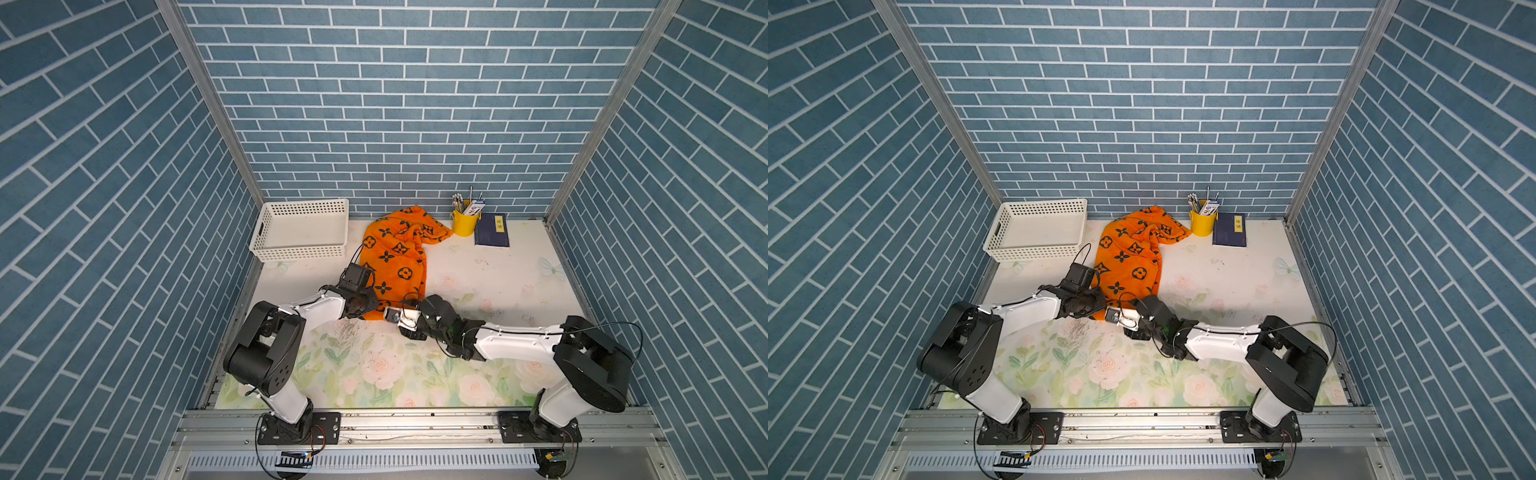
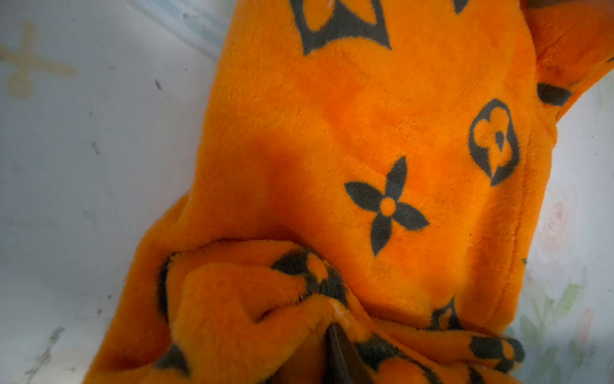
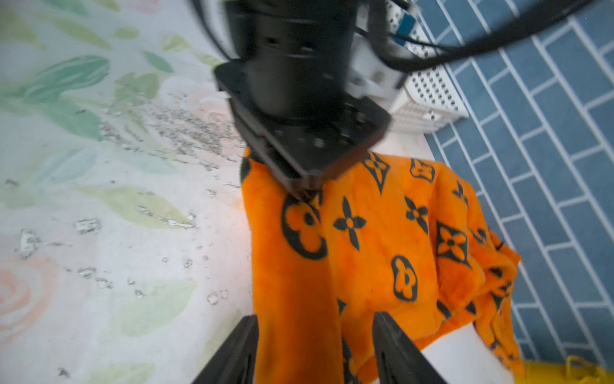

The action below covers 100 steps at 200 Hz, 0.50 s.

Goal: Roll up the pillowcase
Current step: Roll the pillowcase at the center of the board.

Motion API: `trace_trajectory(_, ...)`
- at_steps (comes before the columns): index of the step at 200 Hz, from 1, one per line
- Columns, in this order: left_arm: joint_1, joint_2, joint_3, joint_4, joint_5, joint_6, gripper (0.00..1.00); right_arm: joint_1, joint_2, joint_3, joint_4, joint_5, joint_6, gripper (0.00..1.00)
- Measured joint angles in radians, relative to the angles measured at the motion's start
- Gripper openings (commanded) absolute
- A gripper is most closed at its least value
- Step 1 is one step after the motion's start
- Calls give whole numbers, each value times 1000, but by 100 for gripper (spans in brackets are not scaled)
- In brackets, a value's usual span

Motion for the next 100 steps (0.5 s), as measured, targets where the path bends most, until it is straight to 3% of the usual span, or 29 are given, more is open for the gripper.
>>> trace_trajectory(50, 8, 2, 4, -3, 18, -5, 32, 29, 208, 33, 82, 64, -219, 60)
trace_trajectory(100, 15, 2, 4, -3, 30, -5, 32, 20, 315, 141, 108, 99, -297, 58)
